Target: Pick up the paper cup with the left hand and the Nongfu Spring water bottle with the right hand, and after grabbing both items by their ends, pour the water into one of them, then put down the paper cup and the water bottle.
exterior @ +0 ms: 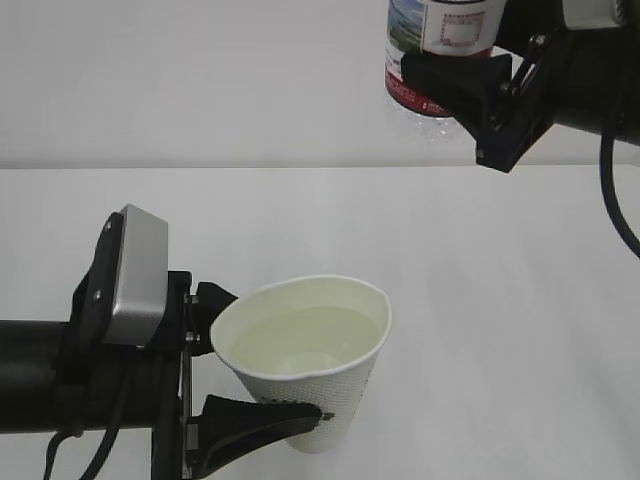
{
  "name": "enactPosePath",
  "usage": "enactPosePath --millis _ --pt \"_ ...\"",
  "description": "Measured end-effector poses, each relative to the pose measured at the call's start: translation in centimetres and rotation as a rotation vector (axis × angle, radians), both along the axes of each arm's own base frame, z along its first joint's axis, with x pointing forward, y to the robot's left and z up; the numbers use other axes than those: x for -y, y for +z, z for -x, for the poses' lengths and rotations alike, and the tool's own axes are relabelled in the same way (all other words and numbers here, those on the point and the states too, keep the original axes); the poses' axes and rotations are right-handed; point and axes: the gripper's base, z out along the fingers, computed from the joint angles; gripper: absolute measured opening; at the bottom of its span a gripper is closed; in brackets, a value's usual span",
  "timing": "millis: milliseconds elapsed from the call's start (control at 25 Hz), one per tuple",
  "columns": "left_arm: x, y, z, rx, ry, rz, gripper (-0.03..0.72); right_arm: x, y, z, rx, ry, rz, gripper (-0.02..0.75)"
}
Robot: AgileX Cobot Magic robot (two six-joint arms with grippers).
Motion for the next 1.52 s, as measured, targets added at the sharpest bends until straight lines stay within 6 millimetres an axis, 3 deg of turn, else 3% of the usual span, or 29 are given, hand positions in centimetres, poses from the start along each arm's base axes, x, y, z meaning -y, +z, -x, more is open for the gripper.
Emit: enactPosePath --millis 1040,1520 --pt "0.0 0.0 0.0 0.001 0.000 0.000 0.511 0.4 -3.2 -2.6 -0.177 -0.124 -0.110 0.479" --pt "0.0 0.0 0.0 0.001 0.000 0.000 0.511 4.7 -5.8 -2.5 -0.274 -0.353 -0.246 0.479"
